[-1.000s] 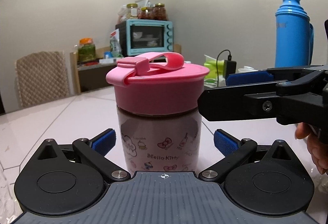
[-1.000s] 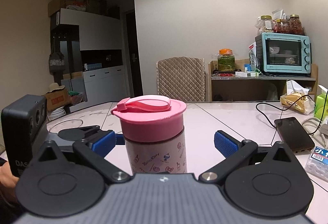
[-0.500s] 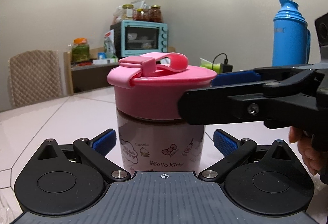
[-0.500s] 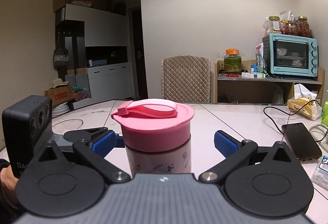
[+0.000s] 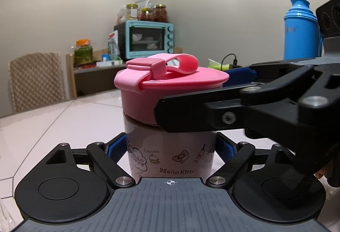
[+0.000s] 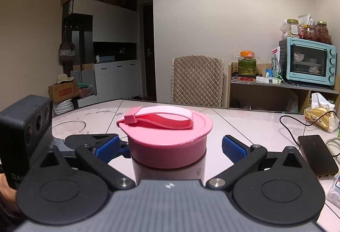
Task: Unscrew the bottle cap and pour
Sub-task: 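Close the left gripper around the bottle body while the right gripper approaches the lid, then close the right gripper around the pink lid above the left gripper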
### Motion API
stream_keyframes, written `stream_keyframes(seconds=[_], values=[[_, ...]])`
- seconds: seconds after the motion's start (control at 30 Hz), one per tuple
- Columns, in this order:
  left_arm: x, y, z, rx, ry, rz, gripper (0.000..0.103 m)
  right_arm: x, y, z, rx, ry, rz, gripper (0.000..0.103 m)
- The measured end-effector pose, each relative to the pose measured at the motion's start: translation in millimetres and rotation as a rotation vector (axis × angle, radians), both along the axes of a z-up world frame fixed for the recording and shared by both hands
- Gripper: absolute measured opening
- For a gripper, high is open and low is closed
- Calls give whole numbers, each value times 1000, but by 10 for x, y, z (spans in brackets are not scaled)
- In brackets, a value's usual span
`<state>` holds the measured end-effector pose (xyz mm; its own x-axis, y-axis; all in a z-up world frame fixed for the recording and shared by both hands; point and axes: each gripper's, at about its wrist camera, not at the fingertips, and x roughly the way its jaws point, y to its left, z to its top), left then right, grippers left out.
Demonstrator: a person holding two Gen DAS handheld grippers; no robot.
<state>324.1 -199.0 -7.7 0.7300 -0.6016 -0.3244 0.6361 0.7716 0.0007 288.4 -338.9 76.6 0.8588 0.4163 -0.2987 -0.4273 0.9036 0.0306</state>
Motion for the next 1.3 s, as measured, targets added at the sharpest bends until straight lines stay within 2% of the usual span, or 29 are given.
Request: stream_keyframes(seconds=[0.4, 0.6, 0.77, 1.0, 1.3], values=[[9, 12, 7, -8, 4, -1, 90, 117, 81, -23, -1, 32, 12, 102], [16, 14, 9, -10, 6, -2, 90, 140, 86, -26, 3, 40, -5, 98], [-11, 34, -10, -11, 4, -4, 90, 147, 76, -18, 4, 46, -25, 88], [19, 40, -10, -7, 2, -12, 90, 139, 101, -22, -16, 38, -29, 85], [11, 103, 28, -8, 19, -33, 89, 157, 48, 2, -28, 41, 56, 85]])
